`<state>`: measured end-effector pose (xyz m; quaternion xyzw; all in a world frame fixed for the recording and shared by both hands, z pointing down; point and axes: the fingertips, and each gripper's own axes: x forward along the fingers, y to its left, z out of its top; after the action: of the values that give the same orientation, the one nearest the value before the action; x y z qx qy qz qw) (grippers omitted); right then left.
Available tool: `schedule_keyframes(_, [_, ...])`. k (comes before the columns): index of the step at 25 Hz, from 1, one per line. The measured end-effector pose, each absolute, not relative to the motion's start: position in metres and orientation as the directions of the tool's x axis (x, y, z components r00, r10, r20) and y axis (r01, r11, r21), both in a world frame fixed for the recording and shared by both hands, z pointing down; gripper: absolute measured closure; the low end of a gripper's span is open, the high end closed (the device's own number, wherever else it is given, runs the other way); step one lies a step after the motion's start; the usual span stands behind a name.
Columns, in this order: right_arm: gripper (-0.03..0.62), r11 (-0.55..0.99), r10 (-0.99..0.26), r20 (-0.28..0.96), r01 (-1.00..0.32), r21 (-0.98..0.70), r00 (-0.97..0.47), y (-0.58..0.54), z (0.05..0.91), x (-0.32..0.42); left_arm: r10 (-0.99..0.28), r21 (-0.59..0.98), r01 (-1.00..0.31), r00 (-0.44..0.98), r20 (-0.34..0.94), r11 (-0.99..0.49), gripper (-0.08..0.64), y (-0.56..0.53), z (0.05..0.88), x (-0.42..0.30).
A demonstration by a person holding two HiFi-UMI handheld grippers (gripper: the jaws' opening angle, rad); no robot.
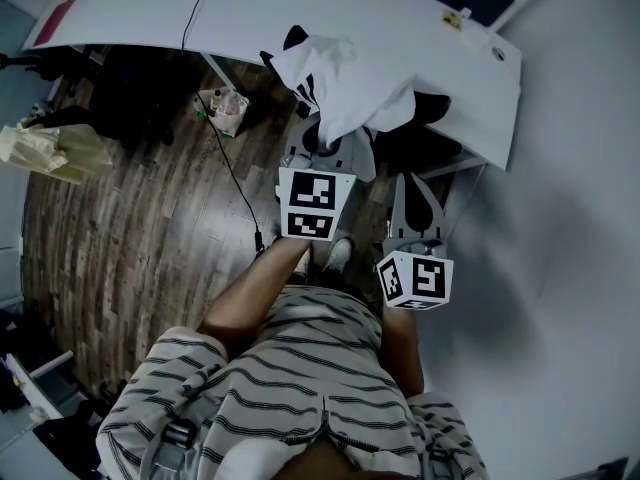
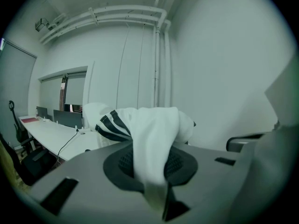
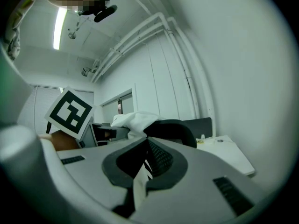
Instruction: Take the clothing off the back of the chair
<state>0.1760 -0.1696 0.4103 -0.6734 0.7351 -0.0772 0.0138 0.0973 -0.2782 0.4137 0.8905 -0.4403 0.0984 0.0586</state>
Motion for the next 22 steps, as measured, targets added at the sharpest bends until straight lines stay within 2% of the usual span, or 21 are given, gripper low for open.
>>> schedule_keyframes(22, [0.574, 0.094, -0.994, 0.045, -0.989, -0.110, -0.100, -0.156, 0.390, 0.160, -0.783, 0.030, -0.793, 0.606, 0.138, -0.608, 0.477, -0.251, 0.370, 0.070])
